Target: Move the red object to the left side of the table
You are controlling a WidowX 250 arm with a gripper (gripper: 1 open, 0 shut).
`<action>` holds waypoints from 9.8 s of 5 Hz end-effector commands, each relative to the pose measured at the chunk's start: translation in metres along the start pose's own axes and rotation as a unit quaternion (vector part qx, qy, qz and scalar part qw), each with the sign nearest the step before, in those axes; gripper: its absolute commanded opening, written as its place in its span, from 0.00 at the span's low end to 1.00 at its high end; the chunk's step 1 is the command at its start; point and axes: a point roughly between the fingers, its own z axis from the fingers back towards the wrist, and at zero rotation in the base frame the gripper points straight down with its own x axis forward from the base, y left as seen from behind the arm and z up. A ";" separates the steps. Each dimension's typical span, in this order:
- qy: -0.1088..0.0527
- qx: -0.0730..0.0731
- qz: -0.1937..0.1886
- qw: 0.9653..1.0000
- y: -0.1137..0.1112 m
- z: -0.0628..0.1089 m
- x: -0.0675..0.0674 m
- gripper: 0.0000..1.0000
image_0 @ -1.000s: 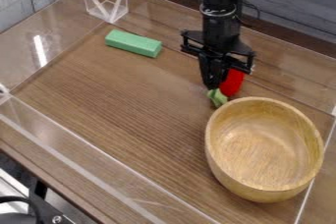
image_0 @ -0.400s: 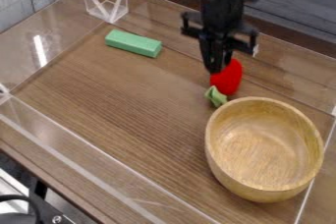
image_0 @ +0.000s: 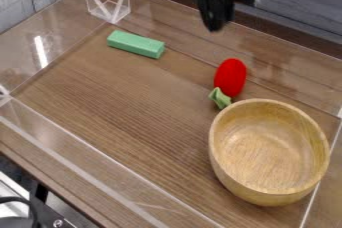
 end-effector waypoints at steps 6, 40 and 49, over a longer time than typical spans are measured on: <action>0.022 0.020 -0.041 0.999 -0.028 -0.080 0.005 1.00; -0.048 0.004 -0.070 0.996 -0.003 -0.005 0.002 0.00; -0.005 0.090 0.012 0.996 0.209 -0.046 -0.049 0.00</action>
